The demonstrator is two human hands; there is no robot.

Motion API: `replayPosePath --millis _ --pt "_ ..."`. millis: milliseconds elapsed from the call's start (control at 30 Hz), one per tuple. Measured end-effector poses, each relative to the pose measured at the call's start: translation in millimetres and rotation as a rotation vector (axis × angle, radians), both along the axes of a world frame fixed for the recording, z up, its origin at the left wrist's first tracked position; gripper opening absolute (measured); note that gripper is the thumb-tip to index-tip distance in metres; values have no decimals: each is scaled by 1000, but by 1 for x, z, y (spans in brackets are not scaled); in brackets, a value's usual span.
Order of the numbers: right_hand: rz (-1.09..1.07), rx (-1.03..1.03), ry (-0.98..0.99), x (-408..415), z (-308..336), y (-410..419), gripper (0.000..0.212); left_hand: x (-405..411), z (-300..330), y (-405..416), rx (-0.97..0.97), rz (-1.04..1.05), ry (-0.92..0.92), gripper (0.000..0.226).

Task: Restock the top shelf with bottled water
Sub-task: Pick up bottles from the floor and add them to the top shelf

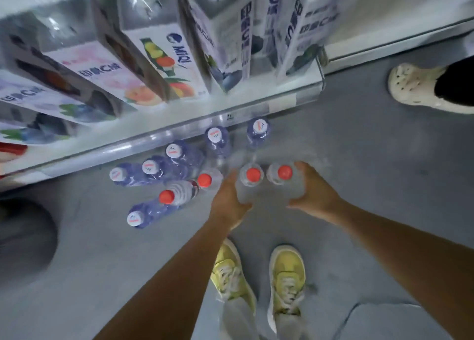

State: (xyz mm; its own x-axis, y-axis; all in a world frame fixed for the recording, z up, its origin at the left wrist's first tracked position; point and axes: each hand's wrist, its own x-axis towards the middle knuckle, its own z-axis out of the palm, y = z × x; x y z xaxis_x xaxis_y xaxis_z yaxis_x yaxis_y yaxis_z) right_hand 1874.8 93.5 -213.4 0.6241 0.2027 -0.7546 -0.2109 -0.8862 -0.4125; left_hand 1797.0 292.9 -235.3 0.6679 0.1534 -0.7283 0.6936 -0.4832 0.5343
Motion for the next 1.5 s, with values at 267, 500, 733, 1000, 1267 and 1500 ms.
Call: replayPosePath --millis 267,500,733,1000,1267,1500 --pt "-179 199 -109 6 -101 7 96 30 -92 0 -7 -62 -184 94" --pt "-175 191 -213 5 -99 11 58 31 -102 -4 -3 33 -285 70" --pt "-280 273 -62 9 -48 -6 59 23 -45 -9 -187 245 -123 74" --pt "-346 416 228 30 92 -2 53 23 89 4 -471 448 -41 51" --pt "-493 600 288 25 254 25 62 22 246 3 -551 613 5 84" --pt "-572 757 325 16 391 52 70 15 395 10 -675 692 -45 85"
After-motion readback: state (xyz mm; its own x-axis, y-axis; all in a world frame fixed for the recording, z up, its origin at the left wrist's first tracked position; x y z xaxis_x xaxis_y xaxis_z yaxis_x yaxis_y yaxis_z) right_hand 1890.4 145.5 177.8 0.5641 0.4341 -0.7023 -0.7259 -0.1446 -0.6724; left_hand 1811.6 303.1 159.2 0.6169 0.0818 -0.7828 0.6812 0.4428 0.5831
